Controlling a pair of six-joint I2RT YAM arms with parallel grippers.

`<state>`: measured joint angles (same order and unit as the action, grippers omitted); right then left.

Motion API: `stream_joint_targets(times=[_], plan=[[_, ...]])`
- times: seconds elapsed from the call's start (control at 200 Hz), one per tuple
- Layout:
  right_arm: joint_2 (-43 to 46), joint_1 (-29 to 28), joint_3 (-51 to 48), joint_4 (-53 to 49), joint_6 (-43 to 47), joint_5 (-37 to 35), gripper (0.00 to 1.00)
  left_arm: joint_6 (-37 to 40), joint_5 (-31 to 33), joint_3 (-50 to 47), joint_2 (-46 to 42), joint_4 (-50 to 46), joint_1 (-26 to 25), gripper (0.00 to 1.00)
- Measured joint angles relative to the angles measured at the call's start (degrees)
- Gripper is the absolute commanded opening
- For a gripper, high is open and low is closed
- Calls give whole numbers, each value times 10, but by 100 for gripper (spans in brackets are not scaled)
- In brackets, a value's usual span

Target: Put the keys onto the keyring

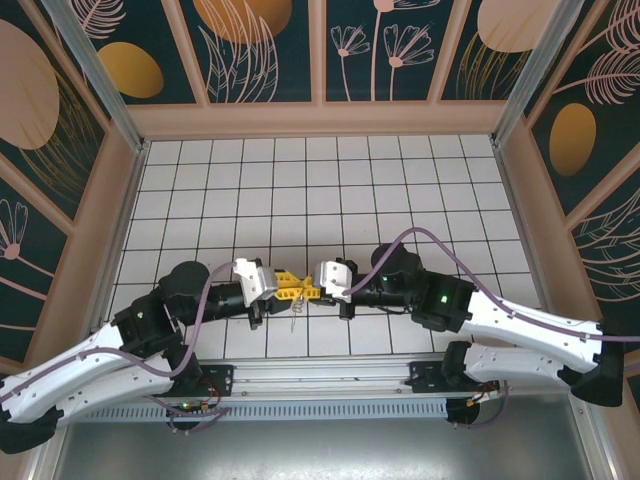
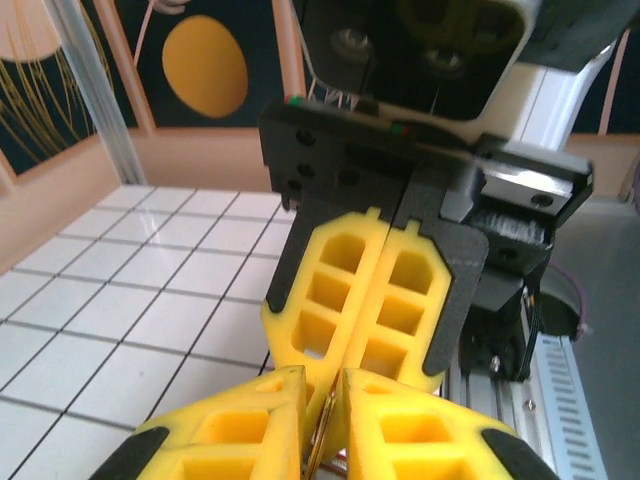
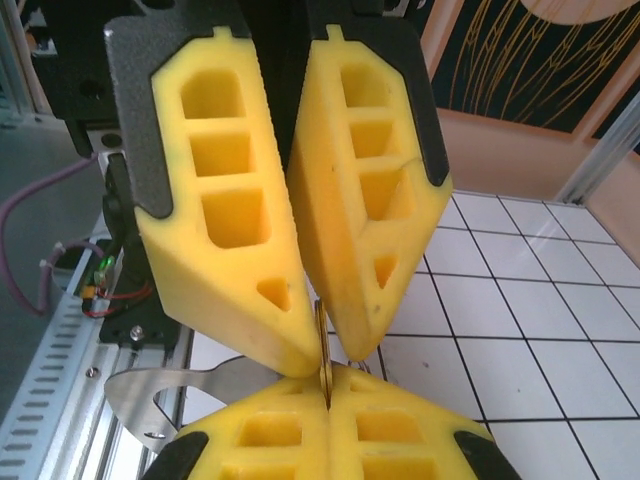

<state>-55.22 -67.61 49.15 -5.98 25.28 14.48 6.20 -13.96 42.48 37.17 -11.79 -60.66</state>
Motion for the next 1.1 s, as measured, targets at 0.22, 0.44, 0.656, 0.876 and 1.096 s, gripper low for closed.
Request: stream_joint_targets(times=[0.22, 0.44, 0.656, 0.876, 1.096], plan=[[-5, 0, 12, -49, 19, -10, 0, 25, 5, 36, 38, -69, 0, 15], [-5, 0, 15, -65, 26, -10, 0, 40, 0, 51, 52, -96, 0, 0], [-4, 0, 15, -73, 28, -10, 4, 36, -7, 51, 57, -96, 0, 0], [-4, 0, 15, -43, 16, 12, 15, -1, -18, 17, 11, -41, 0, 0], [6, 0, 3, 6, 1, 36, 15, -29, -28, -14, -25, 31, 0, 0]])
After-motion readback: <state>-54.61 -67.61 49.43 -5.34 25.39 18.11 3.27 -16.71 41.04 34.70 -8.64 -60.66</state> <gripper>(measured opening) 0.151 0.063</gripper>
